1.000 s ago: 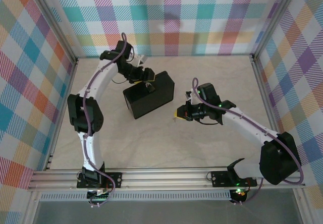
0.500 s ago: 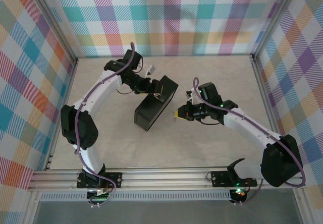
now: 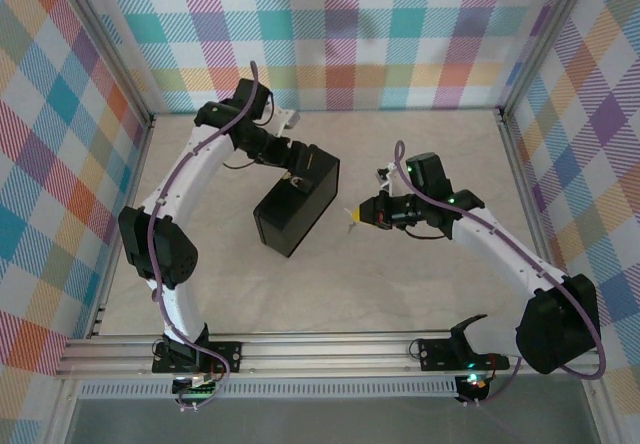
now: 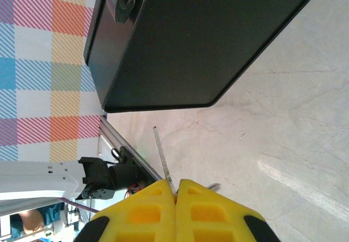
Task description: Unlock the padlock with the key
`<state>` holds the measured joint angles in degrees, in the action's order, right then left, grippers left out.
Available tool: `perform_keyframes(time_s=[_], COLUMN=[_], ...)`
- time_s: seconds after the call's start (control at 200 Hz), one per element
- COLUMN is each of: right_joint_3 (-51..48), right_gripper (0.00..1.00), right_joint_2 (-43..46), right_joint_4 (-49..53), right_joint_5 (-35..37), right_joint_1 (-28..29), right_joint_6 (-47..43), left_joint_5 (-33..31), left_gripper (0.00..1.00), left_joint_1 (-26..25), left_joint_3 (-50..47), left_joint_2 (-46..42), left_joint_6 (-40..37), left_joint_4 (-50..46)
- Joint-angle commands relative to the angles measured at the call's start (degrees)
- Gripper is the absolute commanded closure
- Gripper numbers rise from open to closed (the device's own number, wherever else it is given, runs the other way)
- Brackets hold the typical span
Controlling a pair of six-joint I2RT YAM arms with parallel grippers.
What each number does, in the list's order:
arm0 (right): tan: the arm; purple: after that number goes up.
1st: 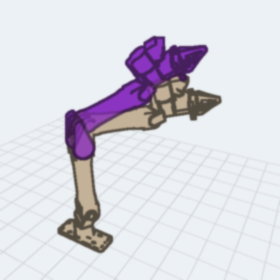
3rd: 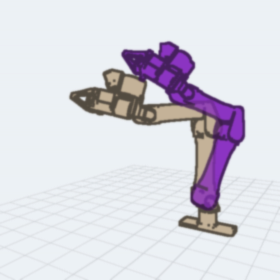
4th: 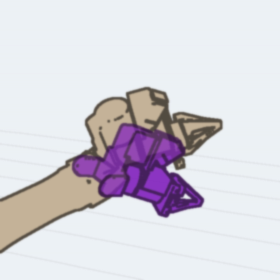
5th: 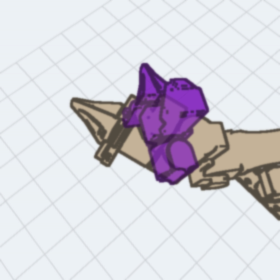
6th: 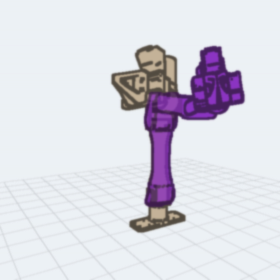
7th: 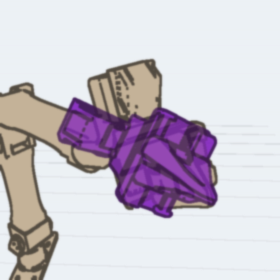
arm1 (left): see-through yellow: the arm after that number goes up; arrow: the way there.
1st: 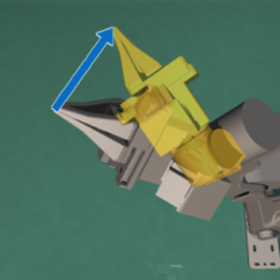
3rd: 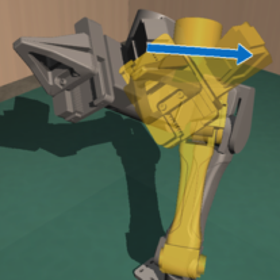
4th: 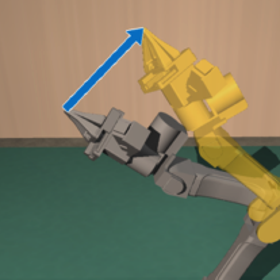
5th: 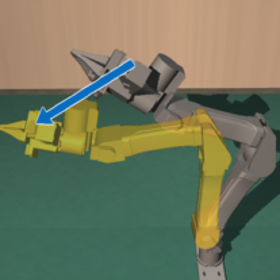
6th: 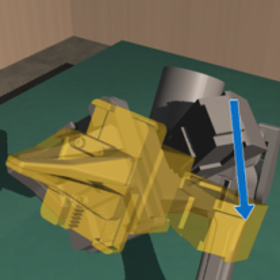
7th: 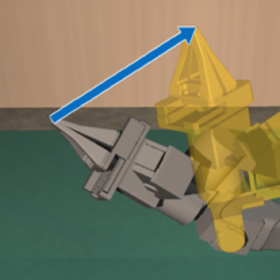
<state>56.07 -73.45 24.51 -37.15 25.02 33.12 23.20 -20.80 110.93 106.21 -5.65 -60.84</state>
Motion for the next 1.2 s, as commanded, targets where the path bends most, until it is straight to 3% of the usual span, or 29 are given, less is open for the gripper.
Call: perform_keyframes(time_s=[0.0, 0.09, 0.145, 0.21, 0.265, 0.33, 0.52, 0.965, 1.195], right_joint_3=[1.71, 1.58, 1.67, 1.80, 2.06, 2.20, 3.38, 6.97, 8.38], right_gripper=[1.00, 1.00, 1.00, 1.00, 1.00, 1.00, 1.00, 0.99, 0.99], right_joint_2=[-0.90, -1.41, -1.81, -2.11, -2.25, -2.31, -4.52, -8.41, -10.29], right_joint_4=[1.06, 0.64, 0.56, 0.21, 0.18, -0.41, -1.27, -0.88, -1.88], right_joint_5=[-2.20, -2.66, -2.82, -2.92, -2.91, -3.12, -6.45, -11.25, -13.79], right_joint_1=[-0.57, -0.54, -0.58, -0.54, -0.67, -0.76, -1.32, -2.52, -2.72], right_joint_6=[-1.90, -2.42, -2.78, -3.11, -3.44, -3.55, -4.19, -3.79, -2.28], left_joint_5=[-1.85, 2.78, 8.14, 12.23, 13.48, 15.74, 17.58, 22.01, 20.38], left_gripper=[0.24, 0.24, 0.25, 0.17, 0.15, 0.14, 0.16, 0.24, 0.26], left_joint_1=[0.14, 0.14, 0.32, 0.15, 0.38, 0.83, 1.28, 0.97, 1.15], left_joint_3=[0.90, -1.06, -4.14, -10.55, -14.04, -12.98, -5.97, -4.37, -2.18], left_joint_2=[-2.08, -4.02, -5.44, -8.33, -9.89, -9.03, -3.48, 1.31, 4.49], left_joint_6=[-10.01, -20.01, -30.20, -44.15, -49.51, -55.00, -64.32, -75.58, -80.73], left_joint_4=[-0.92, 0.97, 2.16, 5.14, 8.24, 5.19, -3.38, -4.03, -7.12])
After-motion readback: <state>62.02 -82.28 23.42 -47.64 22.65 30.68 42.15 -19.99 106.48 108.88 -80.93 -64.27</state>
